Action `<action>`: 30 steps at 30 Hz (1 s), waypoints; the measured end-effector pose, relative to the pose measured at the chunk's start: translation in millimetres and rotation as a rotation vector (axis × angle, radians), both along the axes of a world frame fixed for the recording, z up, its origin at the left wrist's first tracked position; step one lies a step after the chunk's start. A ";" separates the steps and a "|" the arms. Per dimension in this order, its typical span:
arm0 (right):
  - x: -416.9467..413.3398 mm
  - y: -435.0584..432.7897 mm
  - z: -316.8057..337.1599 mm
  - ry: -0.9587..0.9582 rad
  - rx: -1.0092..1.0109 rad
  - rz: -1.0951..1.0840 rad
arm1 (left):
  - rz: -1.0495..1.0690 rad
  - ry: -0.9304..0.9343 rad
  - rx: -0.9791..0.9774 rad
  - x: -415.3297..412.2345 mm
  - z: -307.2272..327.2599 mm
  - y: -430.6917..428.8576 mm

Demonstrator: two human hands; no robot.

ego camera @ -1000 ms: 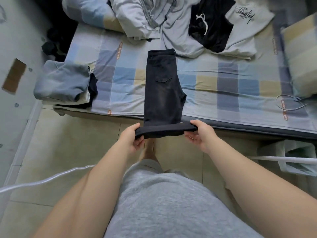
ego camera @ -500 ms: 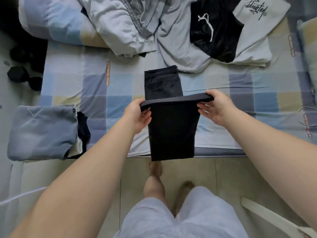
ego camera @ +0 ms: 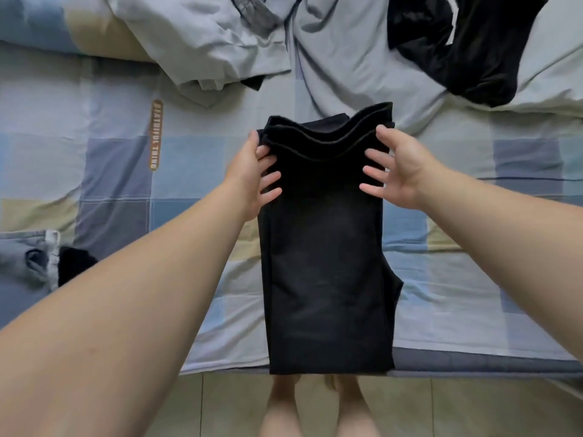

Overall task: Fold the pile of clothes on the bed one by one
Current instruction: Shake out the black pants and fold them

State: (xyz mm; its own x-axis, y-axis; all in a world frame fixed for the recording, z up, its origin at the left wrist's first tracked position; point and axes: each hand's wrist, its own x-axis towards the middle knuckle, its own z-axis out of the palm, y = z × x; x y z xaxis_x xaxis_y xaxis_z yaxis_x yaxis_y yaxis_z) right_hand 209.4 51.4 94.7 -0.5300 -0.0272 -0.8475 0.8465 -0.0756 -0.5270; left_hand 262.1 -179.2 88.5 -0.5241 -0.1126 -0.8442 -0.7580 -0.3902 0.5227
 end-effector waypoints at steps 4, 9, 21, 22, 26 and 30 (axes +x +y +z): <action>24.5 10.7 -42.2 -0.011 0.157 0.214 | -0.135 0.041 -0.295 27.4 -36.9 16.1; 91.0 35.2 -78.6 0.050 0.410 0.354 | -0.331 -0.029 -0.717 111.7 -78.7 26.8; 224.2 67.3 -129.4 -0.102 0.644 0.461 | -0.386 -0.308 -0.427 245.3 -116.1 58.9; 230.6 72.7 -134.0 -0.111 0.566 0.346 | -0.391 -0.310 -0.405 250.1 -116.6 59.5; 247.2 90.8 -134.0 -0.248 0.382 0.348 | -0.393 -0.355 -0.286 266.3 -114.6 57.4; 259.5 99.8 -121.2 -0.365 0.332 0.507 | -0.397 -0.393 -0.165 277.6 -101.1 56.2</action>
State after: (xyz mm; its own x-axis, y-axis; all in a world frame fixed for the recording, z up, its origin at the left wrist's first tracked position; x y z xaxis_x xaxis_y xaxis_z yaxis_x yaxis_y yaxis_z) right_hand 468.9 151.3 -26.5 -0.2008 0.0948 -0.9750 0.8617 0.4905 -0.1298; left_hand 539.8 -123.0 -12.6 -0.2038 -0.1184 -0.9718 -0.9790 0.0266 0.2021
